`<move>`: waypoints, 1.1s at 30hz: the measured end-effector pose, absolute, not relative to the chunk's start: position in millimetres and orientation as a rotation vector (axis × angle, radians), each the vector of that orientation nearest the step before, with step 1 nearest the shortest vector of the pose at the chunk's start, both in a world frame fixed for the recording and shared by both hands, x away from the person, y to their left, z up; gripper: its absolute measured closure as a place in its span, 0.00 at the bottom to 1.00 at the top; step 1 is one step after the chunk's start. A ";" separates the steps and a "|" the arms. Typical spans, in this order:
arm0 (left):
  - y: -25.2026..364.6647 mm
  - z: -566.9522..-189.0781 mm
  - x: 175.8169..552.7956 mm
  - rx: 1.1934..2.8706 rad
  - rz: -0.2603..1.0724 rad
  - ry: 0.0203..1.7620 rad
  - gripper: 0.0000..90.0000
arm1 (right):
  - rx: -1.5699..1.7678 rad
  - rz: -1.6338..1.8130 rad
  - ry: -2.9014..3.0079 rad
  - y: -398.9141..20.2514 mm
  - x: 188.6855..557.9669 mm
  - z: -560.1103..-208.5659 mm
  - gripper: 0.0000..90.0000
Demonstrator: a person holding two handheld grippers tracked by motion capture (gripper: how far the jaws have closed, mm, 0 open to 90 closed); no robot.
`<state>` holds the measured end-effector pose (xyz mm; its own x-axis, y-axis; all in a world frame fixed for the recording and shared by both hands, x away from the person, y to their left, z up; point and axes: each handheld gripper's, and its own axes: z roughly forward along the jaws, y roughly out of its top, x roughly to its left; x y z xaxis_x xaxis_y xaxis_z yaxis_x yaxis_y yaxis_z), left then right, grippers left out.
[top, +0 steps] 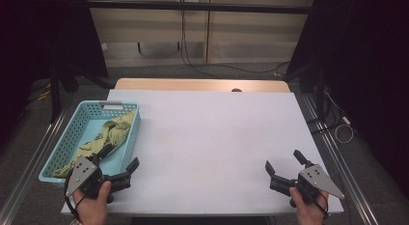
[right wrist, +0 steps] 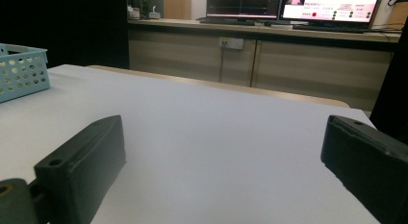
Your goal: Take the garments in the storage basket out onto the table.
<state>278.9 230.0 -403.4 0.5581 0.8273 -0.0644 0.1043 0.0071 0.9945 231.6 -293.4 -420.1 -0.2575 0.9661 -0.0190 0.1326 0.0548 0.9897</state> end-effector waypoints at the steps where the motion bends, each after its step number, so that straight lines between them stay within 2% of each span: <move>1: 227.5 -403.8 279.0 1.448 0.668 0.852 0.03 | 1.150 1.302 1.524 -293.6 231.6 -420.1 0.01; 11: 230.7 -401.0 278.3 1.488 0.653 0.824 0.04 | 1.138 1.297 1.540 -292.6 232.5 -421.1 0.02; 21: 234.4 -396.6 280.1 1.495 0.698 0.829 0.06 | 1.128 1.298 1.558 -291.6 233.2 -421.4 0.01; 29: 246.6 -385.9 282.5 1.607 0.600 0.766 0.06 | 1.119 1.299 1.576 -289.1 233.9 -421.4 0.01; 33: 249.5 -378.8 282.9 1.614 0.569 0.811 0.06 | 1.123 1.309 1.578 -289.0 233.6 -421.2 0.01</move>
<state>282.9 249.5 -378.8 0.6397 0.7655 -0.0686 0.1957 -0.0760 0.9777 233.6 -289.0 -421.2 -0.3033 0.9524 -0.0301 0.1464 0.0778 0.9862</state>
